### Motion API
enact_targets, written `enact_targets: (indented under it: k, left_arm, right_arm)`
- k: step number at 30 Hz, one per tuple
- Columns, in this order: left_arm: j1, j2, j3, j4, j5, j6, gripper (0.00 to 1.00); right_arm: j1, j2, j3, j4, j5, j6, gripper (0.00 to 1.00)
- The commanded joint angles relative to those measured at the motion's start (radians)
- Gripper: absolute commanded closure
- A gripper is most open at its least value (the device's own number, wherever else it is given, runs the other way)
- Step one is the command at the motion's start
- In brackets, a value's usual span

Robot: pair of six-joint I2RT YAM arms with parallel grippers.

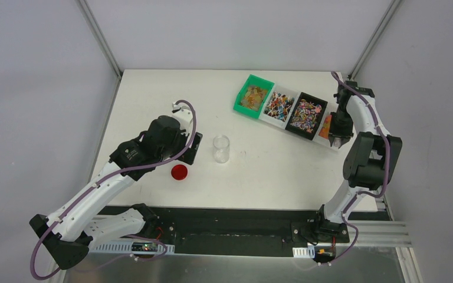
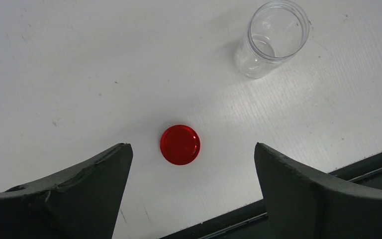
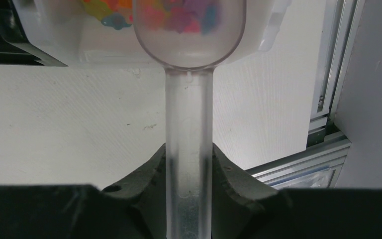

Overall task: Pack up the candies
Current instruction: Scoop the fake candies from the storage box.

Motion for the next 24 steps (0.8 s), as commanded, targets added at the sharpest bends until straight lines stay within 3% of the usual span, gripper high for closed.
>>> enact_targets:
  k: [1, 18, 24]
  left_arm:
    - [0.001, -0.026, -0.009, 0.033, -0.011, 0.012, 0.02]
    - [0.001, -0.033, -0.012, 0.036, -0.034, 0.014, 0.03]
    - [0.001, -0.03, -0.013, 0.036, -0.031, 0.014, 0.03]
  right_arm:
    - [-0.004, -0.076, -0.065, 0.113, 0.043, 0.026, 1.0]
    - [-0.003, -0.27, -0.307, 0.468, 0.009, -0.019, 1.0]
    - [-0.003, -0.277, -0.351, 0.514, -0.005, -0.023, 1.0]
